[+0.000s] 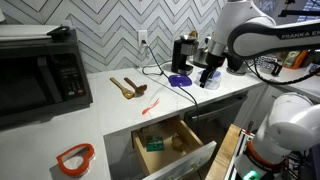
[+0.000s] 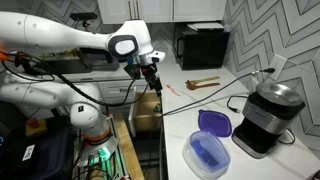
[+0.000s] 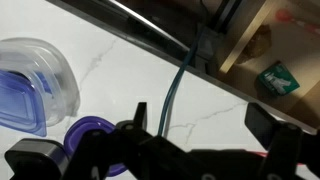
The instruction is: Put the red spoon in the drawer and then close the drawer
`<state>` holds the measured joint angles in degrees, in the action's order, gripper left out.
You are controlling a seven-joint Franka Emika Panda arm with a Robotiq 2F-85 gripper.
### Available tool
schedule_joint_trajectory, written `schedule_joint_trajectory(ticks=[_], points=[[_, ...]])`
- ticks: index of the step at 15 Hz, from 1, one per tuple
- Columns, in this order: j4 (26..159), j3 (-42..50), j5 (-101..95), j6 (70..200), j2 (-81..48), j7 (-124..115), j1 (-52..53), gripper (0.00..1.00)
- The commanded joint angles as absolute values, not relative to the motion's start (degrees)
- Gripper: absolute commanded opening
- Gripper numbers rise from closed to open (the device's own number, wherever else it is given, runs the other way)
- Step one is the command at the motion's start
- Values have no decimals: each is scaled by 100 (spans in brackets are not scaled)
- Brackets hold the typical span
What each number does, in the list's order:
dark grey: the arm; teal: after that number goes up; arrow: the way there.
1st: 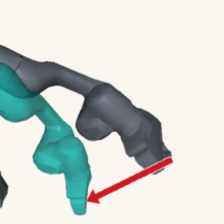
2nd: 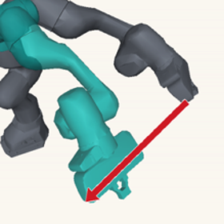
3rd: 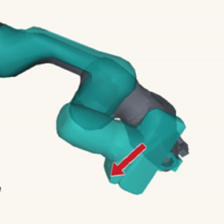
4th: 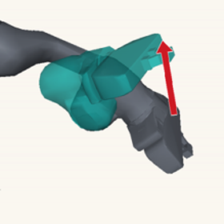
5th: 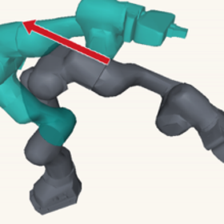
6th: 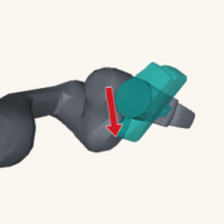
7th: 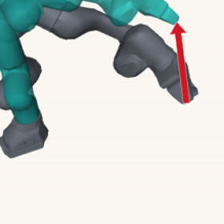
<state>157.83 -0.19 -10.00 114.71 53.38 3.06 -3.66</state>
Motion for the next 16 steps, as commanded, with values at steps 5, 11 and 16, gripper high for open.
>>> schedule_joint_trajectory(ticks=[5, 11, 16], points=[[15790, 16, -1033, 11448, 5302, 275, -320, 100], [15749, -110, -784, 11398, 5261, 44, -194, 100], [15602, -789, -154, 11024, 5179, -913, 90, 100]])
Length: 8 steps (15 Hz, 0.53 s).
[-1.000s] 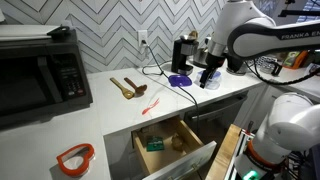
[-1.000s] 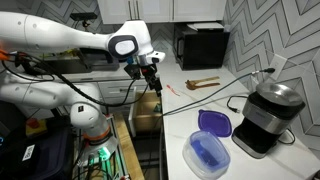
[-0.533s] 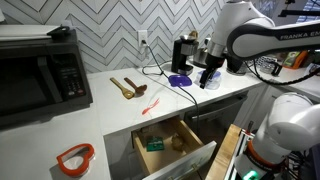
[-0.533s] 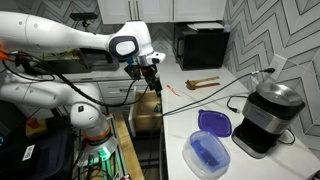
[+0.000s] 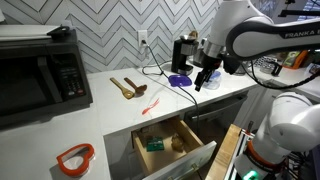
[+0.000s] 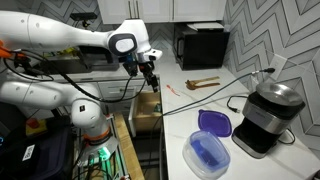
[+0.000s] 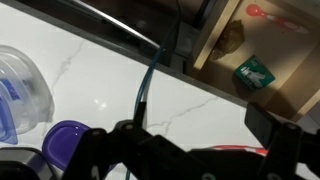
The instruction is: Put the red spoon in the drawer and then close the drawer
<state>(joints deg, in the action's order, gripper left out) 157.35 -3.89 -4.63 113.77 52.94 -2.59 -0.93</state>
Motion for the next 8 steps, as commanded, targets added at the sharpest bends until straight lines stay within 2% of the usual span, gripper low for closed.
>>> schedule_joint_trajectory(ticks=[1, 5, 6, 8], points=[[15589, -938, -46, 10952, 5154, -1146, 136, 100], [15636, -1575, 439, 11309, 5000, -2486, 160, 100], [15675, -1361, 142, 11178, 5173, -1973, 152, 100], [15655, -1535, 264, 11238, 5104, -2304, 161, 100]])
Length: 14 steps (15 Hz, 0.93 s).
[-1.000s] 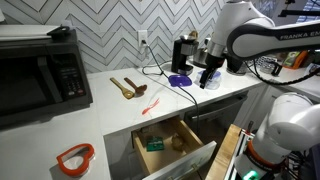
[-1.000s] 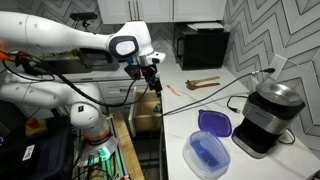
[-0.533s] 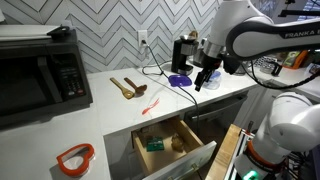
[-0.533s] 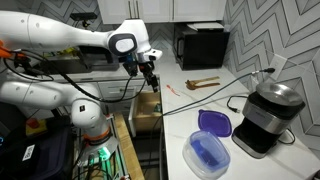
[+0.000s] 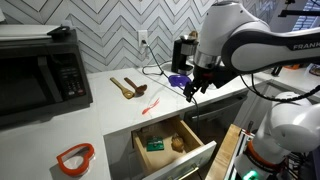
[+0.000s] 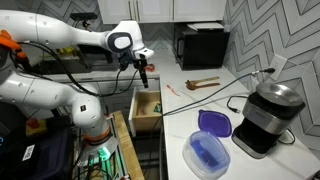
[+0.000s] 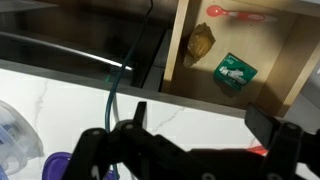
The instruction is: Put the red spoon in the drawer and then close the drawer
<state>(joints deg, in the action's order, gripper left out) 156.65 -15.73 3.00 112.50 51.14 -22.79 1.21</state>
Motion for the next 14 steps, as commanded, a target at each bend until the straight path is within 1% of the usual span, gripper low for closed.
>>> schedule_joint_trajectory(ticks=[1, 7, 14], points=[[15643, -1552, 279, 11245, 5077, -2361, 159, 100], [15622, -1551, 290, 11246, 5047, -2392, 157, 100], [15572, -2450, 712, 11968, 4188, -4881, -97, 100]])
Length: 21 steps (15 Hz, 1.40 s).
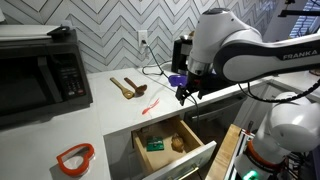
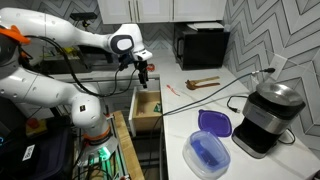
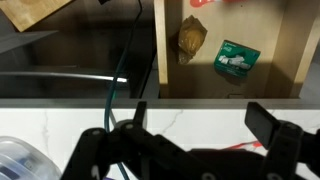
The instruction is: Put the red spoon in the drawer and then close the drawer
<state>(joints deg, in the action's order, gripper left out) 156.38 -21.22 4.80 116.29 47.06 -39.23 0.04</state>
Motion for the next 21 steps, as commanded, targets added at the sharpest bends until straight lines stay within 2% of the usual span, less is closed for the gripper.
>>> schedule_joint_trajectory(ticks=[1, 6, 7, 11, 21], points=[[15547, -2516, 726, 12171, 3983, -5232, -116, 100], [15336, -2590, 505, 13760, 2915, -6690, -218, 100], [15559, -2326, 404, 13353, 3397, -6336, 71, 100], [15352, -2296, 385, 13706, 2893, -6642, 32, 100], [15281, -2323, 268, 13713, 2797, -6729, -52, 100]])
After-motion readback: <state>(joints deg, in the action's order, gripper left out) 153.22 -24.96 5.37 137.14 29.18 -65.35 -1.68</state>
